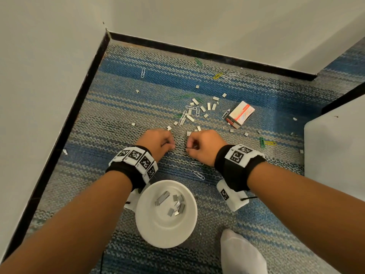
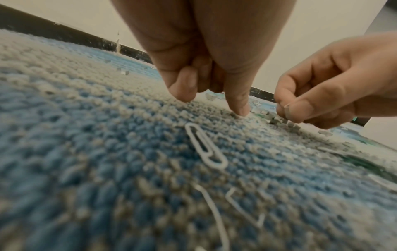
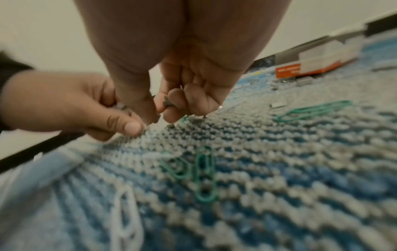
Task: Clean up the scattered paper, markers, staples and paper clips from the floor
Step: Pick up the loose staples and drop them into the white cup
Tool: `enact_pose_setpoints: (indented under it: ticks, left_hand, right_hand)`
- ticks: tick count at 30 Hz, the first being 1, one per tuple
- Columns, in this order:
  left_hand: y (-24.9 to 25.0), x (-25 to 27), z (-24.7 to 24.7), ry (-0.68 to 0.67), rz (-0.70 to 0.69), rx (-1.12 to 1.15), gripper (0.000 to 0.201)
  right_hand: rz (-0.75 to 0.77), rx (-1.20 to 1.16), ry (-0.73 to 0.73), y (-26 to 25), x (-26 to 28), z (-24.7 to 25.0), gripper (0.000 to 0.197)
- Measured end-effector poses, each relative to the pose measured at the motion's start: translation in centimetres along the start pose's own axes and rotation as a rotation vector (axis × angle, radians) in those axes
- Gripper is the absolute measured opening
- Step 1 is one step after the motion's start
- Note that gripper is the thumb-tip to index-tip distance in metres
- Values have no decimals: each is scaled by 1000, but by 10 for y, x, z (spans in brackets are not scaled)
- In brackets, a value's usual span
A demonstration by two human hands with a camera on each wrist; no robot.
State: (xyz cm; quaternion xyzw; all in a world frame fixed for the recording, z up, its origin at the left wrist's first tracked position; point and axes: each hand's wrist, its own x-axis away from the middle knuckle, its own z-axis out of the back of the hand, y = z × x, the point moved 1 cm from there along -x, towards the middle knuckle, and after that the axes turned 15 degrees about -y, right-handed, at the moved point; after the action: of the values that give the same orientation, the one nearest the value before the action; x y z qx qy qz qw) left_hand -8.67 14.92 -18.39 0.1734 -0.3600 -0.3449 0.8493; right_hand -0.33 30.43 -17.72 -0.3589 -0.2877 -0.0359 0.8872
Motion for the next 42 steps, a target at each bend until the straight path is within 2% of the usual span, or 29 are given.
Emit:
enact_pose_setpoints:
  ticks: [3, 6, 9, 13, 15, 17, 22, 24, 27, 31, 33, 35, 37, 40, 42]
  left_hand:
    - [-3, 7, 1, 46, 6, 81, 3]
    - [-4, 22, 15, 82, 7, 252, 10]
    - [5, 44, 34, 35, -150, 304, 14]
    - [32, 84, 21, -187, -320, 265, 8]
    - [41, 98, 6, -203, -304, 236, 8]
    - [40, 109, 4, -148, -267, 210, 9]
    - [38, 125, 16, -98, -218, 179, 29]
    - [38, 132, 16, -105, -192, 209, 30]
    - [39, 142, 13, -143, -144, 296, 17]
    - [40, 148, 14, -183, -145, 427, 9]
    - [44, 147, 15, -251, -150, 507, 18]
    - [48, 143, 16, -321, -158, 543, 33]
    - [47, 137, 16, -321, -161, 497, 44]
    - [46, 131, 14, -335, -180, 513, 47]
    - [46, 131, 16, -371, -197, 553, 42]
  right_hand:
    - [-45, -312, -18, -2, 11, 7, 20]
    - [24, -457, -100, -14, 30, 18, 24]
    - [113, -356, -229, -38, 51, 19, 30]
    - [174, -186, -395, -71, 74, 3, 26]
    - [165, -164, -417, -80, 82, -2, 22]
    - [155, -170, -410, -85, 86, -5, 20]
    - [158, -346, -468, -93, 89, -19, 14]
    - [140, -417, -484, -93, 90, -25, 34]
    - [127, -471, -522, -98, 92, -27, 39]
    - [63, -371, -483, -108, 93, -22, 24]
    - [33, -343, -427, -110, 93, -22, 27]
    - [30, -339, -369, -109, 95, -23, 16]
    - [47, -282, -331, -108, 96, -22, 23]
    - [83, -147, -333, -101, 104, -21, 22]
    - [100, -208, -347, -94, 108, -20, 19]
